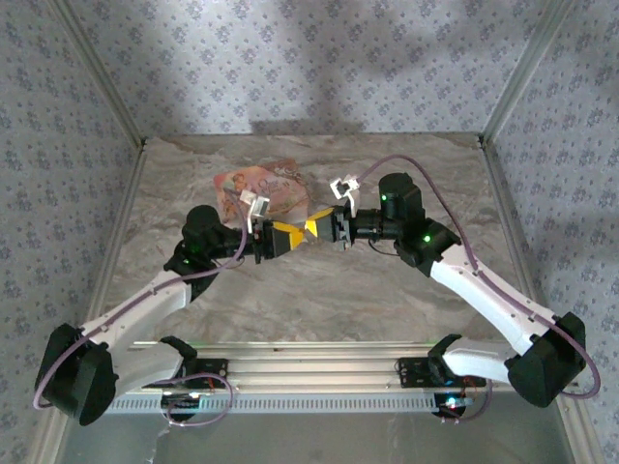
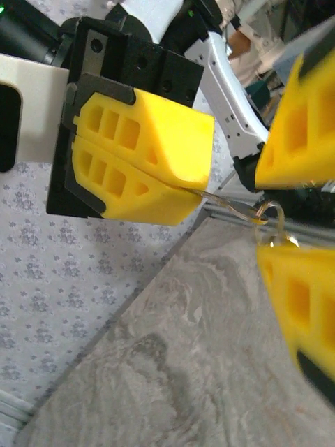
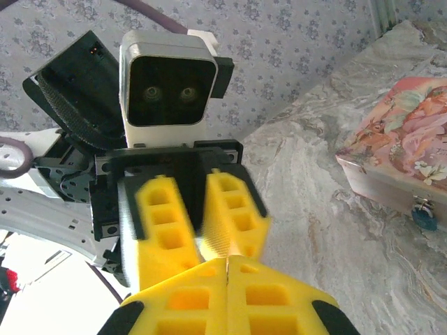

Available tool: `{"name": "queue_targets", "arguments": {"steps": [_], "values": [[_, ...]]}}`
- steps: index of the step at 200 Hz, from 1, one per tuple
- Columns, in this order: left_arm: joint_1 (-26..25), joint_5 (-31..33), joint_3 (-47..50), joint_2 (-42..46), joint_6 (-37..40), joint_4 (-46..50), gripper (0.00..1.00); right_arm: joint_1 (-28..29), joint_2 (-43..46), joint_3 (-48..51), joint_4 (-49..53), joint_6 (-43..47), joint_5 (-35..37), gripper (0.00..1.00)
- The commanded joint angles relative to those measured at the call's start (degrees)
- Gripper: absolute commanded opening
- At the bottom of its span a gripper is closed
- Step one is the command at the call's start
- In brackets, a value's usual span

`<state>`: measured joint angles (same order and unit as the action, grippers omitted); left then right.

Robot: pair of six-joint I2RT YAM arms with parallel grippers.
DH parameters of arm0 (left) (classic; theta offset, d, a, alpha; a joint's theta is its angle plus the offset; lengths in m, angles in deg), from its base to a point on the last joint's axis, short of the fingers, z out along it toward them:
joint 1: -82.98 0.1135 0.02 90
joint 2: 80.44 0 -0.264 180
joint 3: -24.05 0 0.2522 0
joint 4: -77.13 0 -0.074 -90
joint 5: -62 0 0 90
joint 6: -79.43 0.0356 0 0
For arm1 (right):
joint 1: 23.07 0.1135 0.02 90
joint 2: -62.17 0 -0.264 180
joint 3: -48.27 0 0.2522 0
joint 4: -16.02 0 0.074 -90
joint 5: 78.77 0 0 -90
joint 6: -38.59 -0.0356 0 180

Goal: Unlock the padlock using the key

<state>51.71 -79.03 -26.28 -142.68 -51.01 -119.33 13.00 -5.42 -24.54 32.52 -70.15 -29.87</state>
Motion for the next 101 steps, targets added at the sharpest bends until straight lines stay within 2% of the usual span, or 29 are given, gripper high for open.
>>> {"name": "queue_targets", "arguments": {"steps": [1, 25, 101], "values": [[0.41, 0.14, -1.09, 1.13, 1.05, 1.07, 0.43, -0.39, 0.64, 0.42, -1.78, -0.95, -1.60, 0.00], [0.77, -0.50, -1.12, 1.68, 0.81, 0.49, 0.49, -0.52, 0.62, 0.35, -1.69, -1.03, -2.55, 0.00], [0.75, -4.23, -2.53, 1.24, -0.60, -3.17, 0.46, -0.13, -0.81, -0.37, -1.81, -1.40, -6.07, 0.00]]}}
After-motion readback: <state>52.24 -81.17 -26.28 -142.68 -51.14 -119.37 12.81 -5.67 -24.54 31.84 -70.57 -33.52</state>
